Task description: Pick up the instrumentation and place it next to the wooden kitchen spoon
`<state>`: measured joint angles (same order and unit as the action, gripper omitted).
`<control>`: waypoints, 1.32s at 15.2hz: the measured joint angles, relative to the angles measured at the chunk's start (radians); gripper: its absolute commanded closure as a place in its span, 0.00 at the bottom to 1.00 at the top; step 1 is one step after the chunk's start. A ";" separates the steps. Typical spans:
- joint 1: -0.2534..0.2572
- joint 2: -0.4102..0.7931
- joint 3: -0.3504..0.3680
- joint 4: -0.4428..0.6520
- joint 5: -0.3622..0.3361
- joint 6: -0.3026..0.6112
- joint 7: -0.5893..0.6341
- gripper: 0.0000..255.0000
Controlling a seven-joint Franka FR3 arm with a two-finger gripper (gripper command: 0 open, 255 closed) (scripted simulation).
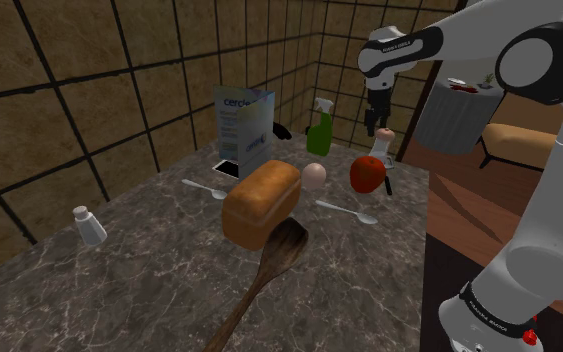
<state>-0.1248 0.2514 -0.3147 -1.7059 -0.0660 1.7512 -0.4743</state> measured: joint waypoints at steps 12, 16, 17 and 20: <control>0.000 0.001 0.000 -0.008 0.000 0.010 0.000 1.00; 0.000 0.001 0.000 -0.009 0.000 0.010 0.000 1.00; 0.000 0.001 0.000 -0.009 0.000 0.010 0.000 0.00; -0.007 -0.037 -0.010 -0.021 0.008 0.016 0.019 0.00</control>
<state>-0.1317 0.2147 -0.3243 -1.7271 -0.0576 1.7676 -0.4552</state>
